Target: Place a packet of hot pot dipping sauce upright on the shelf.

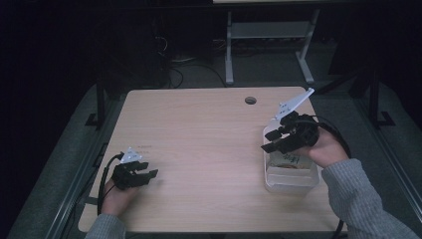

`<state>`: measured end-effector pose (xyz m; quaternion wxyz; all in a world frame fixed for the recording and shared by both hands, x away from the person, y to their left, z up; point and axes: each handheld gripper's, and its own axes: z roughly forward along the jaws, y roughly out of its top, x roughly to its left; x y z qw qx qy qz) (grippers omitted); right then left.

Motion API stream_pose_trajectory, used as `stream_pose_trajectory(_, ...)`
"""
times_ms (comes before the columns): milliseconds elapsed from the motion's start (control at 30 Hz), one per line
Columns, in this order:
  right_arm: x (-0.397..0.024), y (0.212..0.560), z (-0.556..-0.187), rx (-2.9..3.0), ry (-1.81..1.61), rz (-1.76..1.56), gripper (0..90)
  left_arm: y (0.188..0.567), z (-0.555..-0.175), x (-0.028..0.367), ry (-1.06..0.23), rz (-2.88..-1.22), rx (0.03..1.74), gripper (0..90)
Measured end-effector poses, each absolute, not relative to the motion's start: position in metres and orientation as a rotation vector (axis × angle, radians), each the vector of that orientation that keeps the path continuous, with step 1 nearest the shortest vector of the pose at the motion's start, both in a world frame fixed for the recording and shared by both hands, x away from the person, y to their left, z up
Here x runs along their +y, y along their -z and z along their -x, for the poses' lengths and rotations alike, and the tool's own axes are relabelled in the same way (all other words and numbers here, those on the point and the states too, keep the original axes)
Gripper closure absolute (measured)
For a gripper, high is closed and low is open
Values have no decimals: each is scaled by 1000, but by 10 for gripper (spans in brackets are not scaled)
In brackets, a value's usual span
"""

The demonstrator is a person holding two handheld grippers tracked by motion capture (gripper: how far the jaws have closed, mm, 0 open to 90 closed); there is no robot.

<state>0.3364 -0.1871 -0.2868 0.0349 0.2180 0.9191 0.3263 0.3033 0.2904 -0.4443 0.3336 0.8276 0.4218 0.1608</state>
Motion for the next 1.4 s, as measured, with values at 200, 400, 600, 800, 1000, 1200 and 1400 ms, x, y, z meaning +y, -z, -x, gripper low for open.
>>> stream_pose_trajectory(200, -180, 290, -335, 2830, -1017, -662, 508, 444, -303, 291, -419, -2158, 1102, 492)
stream_pose_trajectory(400, -168, 296, -331, 2844, -1021, -642, 489, 444, -303, 291, -419, -2153, 1103, 492)
stream_pose_trajectory(600, -160, 301, -329, 2853, -1040, -642, 465, 444, -303, 292, -421, -2151, 1103, 493)
stream_pose_trajectory(800, -149, 312, -327, 2867, -1052, -642, 450, 444, -303, 292, -418, -2153, 1101, 493)
stream_pose_trajectory(1000, -138, 322, -324, 2882, -1071, -648, 429, 443, -303, 292, -420, -2151, 1100, 493)
stream_pose_trajectory(1200, -128, 330, -322, 2901, -1087, -659, 410, 443, -303, 292, -418, -2149, 1101, 492)
stream_pose_trajectory(1400, -120, 336, -321, 2903, -1099, -651, 397, 443, -303, 292, -417, -2148, 1100, 492)
